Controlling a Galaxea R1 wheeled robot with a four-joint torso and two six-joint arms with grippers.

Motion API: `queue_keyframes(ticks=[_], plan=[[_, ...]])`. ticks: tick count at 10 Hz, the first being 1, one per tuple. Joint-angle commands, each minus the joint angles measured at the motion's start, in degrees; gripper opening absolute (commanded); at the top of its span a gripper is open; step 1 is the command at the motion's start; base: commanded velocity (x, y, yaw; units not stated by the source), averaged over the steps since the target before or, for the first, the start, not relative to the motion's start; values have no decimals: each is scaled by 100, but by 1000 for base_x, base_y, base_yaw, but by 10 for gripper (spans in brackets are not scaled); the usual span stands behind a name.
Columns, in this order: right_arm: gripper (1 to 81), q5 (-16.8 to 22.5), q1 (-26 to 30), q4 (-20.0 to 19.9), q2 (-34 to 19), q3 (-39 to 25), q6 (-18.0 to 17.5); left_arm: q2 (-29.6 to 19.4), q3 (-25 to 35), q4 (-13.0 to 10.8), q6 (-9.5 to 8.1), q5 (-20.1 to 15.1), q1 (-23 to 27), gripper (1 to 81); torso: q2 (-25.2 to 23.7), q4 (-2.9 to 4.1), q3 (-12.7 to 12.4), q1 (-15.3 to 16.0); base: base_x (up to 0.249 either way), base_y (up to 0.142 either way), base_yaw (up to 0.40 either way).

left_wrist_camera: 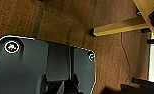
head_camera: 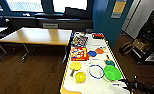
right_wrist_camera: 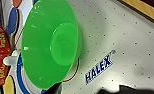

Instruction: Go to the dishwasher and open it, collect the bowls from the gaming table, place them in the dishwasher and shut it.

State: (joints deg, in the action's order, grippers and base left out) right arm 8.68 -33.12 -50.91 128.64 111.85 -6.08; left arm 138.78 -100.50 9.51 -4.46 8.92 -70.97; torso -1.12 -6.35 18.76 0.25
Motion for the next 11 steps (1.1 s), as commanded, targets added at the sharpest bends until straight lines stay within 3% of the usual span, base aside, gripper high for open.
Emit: queue_keyframes(ticks=[1, 5, 11], plan=[[811, 125, 625, -244, -291, -67, -16, -95, 13, 16, 16, -347, 255, 811, 0, 0, 0, 0, 0, 0, 0], [811, 177, 924, -630, -397, 160, -16, -17, -40, 16, 16, -418, 255, 811, 0, 0, 0, 0, 0, 0, 0], [811, 327, 1074, -719, -371, 846, -68, 54, -118, 7, 16, -427, 263, 811, 0, 0, 0, 0, 0, 0, 0]])
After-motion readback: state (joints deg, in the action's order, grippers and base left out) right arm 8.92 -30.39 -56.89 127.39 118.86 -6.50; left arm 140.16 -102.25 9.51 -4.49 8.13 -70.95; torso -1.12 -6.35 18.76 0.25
